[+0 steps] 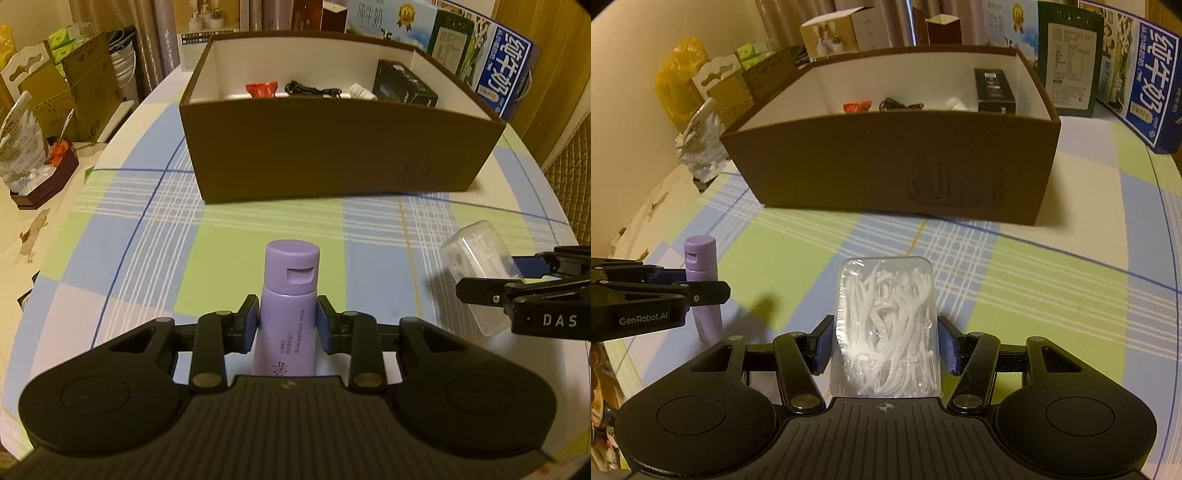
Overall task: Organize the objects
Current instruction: 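Lift the purple tube and floss pack and carry them over the brown box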
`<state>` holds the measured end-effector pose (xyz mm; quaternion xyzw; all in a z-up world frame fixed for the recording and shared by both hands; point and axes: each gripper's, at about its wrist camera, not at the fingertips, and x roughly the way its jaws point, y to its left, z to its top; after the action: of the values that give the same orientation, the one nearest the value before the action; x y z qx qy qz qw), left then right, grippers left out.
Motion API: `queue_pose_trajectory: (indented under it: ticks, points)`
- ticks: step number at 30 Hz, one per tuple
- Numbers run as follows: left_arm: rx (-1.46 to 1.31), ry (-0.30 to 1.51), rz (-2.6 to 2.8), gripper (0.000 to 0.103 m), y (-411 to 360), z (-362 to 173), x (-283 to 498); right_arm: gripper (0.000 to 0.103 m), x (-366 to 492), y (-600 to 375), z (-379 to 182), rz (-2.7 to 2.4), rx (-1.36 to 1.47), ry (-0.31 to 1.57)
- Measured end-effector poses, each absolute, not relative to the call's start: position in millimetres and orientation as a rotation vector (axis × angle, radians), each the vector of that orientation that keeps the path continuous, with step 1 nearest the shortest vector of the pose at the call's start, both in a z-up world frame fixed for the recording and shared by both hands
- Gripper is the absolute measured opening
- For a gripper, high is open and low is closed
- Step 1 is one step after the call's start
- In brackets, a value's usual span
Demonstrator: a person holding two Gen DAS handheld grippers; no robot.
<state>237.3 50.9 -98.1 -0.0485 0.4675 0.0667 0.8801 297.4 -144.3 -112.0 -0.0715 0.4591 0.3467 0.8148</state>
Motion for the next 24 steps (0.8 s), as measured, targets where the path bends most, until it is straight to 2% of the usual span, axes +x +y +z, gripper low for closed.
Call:
queue_pose_trajectory:
  ticks: [24]
  points:
    - [-0.078, 0.847, 0.083, 0.028, 48, -40, 274, 0.054, 326, -129, -59, 0.793, -0.121, 0.841]
